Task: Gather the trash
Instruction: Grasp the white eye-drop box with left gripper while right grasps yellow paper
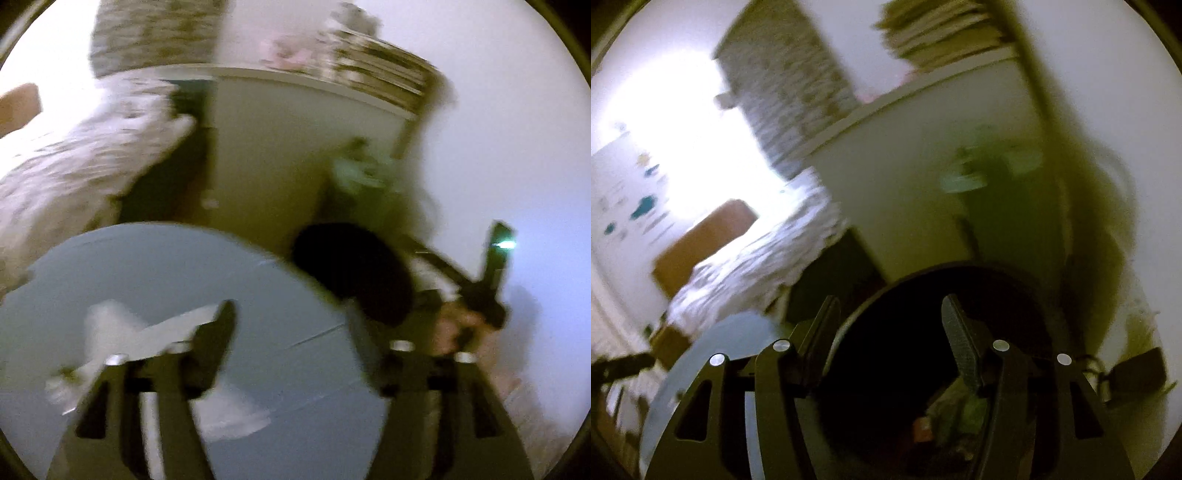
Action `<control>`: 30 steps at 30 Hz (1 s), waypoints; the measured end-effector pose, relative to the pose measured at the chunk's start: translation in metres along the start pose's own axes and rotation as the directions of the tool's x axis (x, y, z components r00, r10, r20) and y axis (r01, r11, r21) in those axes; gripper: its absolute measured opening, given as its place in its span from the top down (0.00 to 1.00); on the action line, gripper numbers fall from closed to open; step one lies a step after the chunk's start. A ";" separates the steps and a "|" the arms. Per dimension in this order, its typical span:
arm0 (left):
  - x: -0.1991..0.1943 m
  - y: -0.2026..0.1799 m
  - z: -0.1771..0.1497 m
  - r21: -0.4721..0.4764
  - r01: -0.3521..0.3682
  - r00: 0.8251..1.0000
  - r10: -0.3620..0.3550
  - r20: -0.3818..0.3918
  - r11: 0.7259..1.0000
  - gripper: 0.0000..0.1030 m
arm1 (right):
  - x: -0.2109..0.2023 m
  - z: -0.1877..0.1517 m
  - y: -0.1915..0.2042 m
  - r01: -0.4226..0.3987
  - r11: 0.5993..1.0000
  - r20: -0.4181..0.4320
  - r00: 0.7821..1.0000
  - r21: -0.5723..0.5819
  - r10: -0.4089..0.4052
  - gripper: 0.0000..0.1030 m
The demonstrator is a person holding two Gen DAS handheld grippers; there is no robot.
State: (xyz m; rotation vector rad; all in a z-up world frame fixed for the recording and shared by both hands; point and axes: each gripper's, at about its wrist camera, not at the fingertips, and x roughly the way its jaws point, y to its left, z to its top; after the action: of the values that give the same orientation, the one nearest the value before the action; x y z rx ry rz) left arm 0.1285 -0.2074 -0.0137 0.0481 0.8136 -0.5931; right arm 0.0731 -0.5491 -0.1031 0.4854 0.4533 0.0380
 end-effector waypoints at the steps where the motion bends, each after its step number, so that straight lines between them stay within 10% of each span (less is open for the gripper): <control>1: -0.013 0.025 -0.011 -0.013 -0.059 0.998 0.059 0.003 0.998 0.26 | -0.004 -0.005 0.010 -0.064 0.998 -0.018 0.998 -0.015 0.063 0.40; 5: -0.037 0.109 -0.046 -0.054 -0.214 0.976 0.212 -0.042 0.975 0.26 | -0.020 -0.029 0.074 -0.335 0.933 -0.144 0.938 -0.133 0.317 0.26; 8: -0.037 0.151 -0.062 -0.061 -0.248 0.967 0.244 -0.069 0.967 0.26 | -0.030 -0.063 0.149 -0.541 0.807 -0.342 0.823 -0.236 0.452 0.13; 12: -0.024 0.173 -0.071 -0.014 -0.223 0.973 0.222 -0.068 0.975 0.26 | -0.026 -0.121 0.233 -0.654 0.667 -0.598 0.709 -0.357 0.374 0.11; 16: 0.003 0.178 -0.072 0.036 -0.230 0.968 0.232 -0.096 0.973 0.27 | -0.005 -0.170 0.280 -0.611 0.660 -0.691 0.698 -0.438 0.187 0.11; 21: 0.018 0.183 -0.079 0.051 -0.241 0.963 0.246 -0.113 0.969 0.54 | 0.010 -0.199 0.308 -0.525 0.672 -0.680 0.732 -0.522 0.044 0.17; 30: 0.004 0.187 -0.079 -0.017 -0.214 0.975 0.213 -0.064 0.977 0.62 | 0.028 -0.186 0.303 -0.493 0.770 -0.663 0.738 -0.405 0.124 0.37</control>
State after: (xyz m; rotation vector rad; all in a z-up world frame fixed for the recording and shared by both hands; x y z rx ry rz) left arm 0.1738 -0.0322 -0.1050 0.1315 0.8628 -0.3802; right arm 0.0401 -0.1950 -0.1221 -0.0655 0.9537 0.6812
